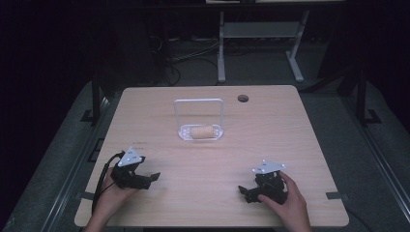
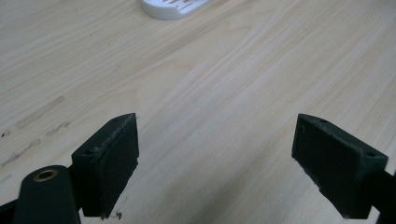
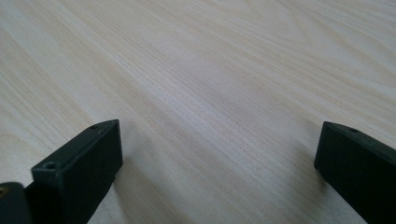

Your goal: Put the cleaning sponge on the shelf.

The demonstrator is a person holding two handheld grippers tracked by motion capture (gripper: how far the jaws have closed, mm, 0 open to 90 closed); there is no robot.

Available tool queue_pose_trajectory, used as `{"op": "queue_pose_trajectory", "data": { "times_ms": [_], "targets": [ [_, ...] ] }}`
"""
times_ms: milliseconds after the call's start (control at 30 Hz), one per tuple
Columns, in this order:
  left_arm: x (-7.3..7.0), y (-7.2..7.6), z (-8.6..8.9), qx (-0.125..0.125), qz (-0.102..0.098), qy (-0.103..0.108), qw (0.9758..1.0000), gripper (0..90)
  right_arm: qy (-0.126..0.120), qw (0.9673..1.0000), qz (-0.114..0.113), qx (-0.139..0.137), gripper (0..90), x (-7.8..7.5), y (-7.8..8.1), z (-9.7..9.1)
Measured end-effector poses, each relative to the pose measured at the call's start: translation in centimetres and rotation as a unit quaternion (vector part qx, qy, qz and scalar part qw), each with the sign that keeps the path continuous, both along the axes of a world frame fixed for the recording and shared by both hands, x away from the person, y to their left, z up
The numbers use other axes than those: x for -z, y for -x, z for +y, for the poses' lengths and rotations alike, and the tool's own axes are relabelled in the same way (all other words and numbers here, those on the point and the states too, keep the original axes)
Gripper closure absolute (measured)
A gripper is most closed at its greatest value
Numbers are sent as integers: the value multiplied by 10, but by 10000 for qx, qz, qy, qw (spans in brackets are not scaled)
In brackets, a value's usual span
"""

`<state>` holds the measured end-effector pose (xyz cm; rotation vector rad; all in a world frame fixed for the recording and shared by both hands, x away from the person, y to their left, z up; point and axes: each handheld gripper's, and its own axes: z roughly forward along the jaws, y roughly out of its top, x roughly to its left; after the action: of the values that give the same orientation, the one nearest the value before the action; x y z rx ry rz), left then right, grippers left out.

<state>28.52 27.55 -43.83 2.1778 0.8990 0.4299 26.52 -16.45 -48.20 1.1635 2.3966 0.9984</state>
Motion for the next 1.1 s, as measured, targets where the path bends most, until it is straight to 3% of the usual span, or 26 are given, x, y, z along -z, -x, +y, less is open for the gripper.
{"op": "queue_pose_trajectory", "data": {
  "times_ms": [467,733,967,1100],
  "targets": [
    [14,14,18,-122,89,-100,9998,145,9,10000,3,-4,5,0,0,0],
    [25,19,28,-181,192,-331,9991,145,8,10000,3,-5,6,0,0,0],
    [29,18,29,-181,258,-323,9990,139,8,10000,1,-6,5,0,0,0],
    [32,18,31,-178,261,-206,9993,132,6,10000,2,-5,6,0,0,0]
  ]
}}
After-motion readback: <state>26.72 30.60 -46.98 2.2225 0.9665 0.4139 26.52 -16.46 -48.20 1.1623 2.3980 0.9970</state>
